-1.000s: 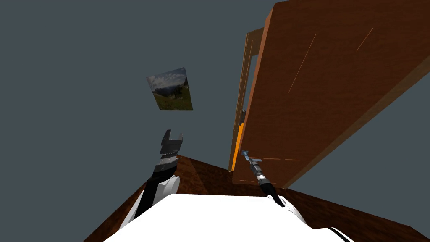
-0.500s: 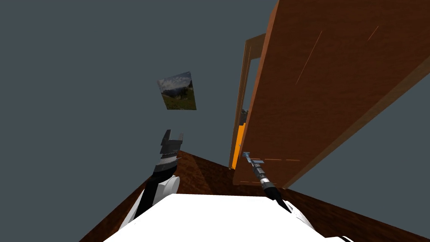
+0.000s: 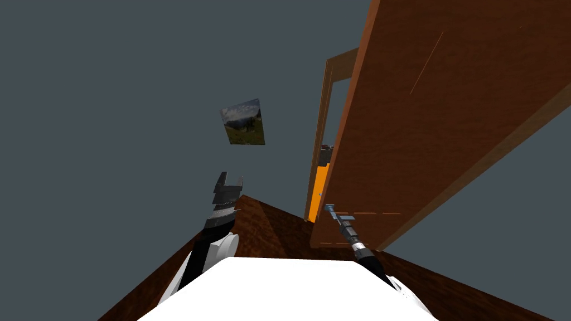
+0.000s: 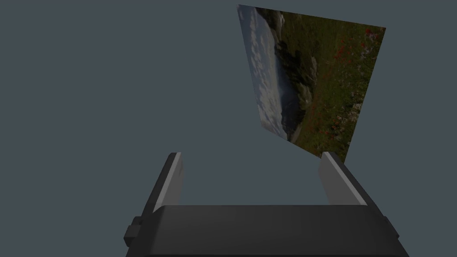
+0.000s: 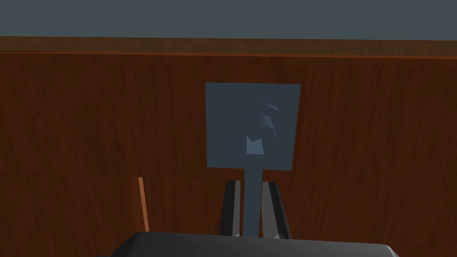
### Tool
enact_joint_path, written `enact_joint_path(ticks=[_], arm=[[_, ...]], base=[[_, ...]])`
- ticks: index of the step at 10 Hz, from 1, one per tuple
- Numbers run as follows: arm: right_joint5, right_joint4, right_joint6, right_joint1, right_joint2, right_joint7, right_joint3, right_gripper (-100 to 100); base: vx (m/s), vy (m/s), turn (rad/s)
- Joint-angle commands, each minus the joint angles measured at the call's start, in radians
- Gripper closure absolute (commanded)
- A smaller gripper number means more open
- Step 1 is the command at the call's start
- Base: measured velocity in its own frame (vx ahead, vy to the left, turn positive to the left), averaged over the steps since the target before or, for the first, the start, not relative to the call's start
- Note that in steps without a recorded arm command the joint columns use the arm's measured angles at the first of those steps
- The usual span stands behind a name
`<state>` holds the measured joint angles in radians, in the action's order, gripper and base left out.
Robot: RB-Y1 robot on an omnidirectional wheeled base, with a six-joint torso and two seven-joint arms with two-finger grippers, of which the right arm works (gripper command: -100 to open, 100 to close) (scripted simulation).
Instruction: Pull the door open
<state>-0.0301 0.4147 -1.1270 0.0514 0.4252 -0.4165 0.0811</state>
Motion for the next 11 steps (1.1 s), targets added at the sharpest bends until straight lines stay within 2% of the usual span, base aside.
enact_joint_path(ticks=[1, 2, 3, 4, 5, 7, 11], arm=[[0.003, -0.025, -0.034, -0.003, 0.014, -0.016, 0.005, 100], [0.005, -0.028, -0.050, -0.013, 0.024, -0.026, 0.010, 100], [0.005, -0.028, -0.050, -0.013, 0.024, -0.026, 0.010, 100], [0.007, -0.011, -0.036, -0.018, 0.018, -0.023, 0.012, 100], [0.009, -0.025, -0.072, -0.037, 0.027, -0.032, 0.017, 100], [0.009, -0.025, -0.072, -0.037, 0.027, -0.032, 0.017, 100], [0.010, -0.043, -0.137, -0.074, 0.048, -0.048, 0.024, 100]], base=[[-0.127, -0.049, 0.100], [-0.179, -0.058, 0.120], [-0.129, -0.042, 0.046], [-0.044, -0.010, 0.007], [-0.114, -0.050, 0.207], [-0.113, -0.061, 0.068], [-0.127, -0.058, 0.140]])
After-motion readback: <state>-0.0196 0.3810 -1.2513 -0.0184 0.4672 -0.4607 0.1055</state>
